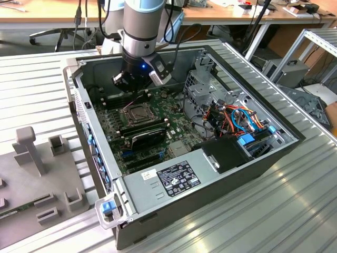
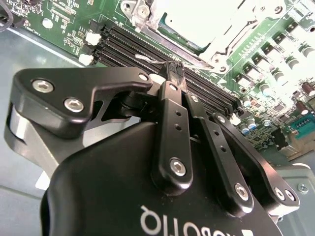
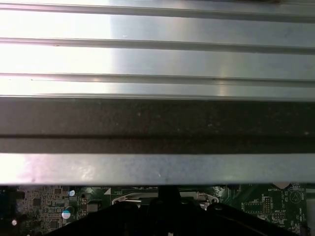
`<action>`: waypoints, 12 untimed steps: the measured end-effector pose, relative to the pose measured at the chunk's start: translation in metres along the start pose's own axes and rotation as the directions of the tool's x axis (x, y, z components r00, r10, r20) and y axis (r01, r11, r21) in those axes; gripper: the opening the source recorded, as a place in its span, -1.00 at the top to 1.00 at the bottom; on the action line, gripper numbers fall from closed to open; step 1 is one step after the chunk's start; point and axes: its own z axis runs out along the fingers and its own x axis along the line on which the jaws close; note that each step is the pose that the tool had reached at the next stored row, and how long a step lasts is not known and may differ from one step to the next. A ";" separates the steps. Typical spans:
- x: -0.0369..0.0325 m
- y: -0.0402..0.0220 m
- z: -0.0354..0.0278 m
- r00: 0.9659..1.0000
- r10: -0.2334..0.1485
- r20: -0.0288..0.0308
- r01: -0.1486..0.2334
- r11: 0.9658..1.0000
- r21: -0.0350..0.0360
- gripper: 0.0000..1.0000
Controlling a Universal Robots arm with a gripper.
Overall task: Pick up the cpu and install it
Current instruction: 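Install the first cpu locking lever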
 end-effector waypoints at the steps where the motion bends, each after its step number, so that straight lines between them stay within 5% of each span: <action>1: -0.0001 0.0000 0.0004 1.000 0.000 0.000 0.000 1.000 0.000 0.79; 12: -0.0003 -0.0004 0.0041 1.000 0.000 0.000 0.000 1.000 0.000 0.79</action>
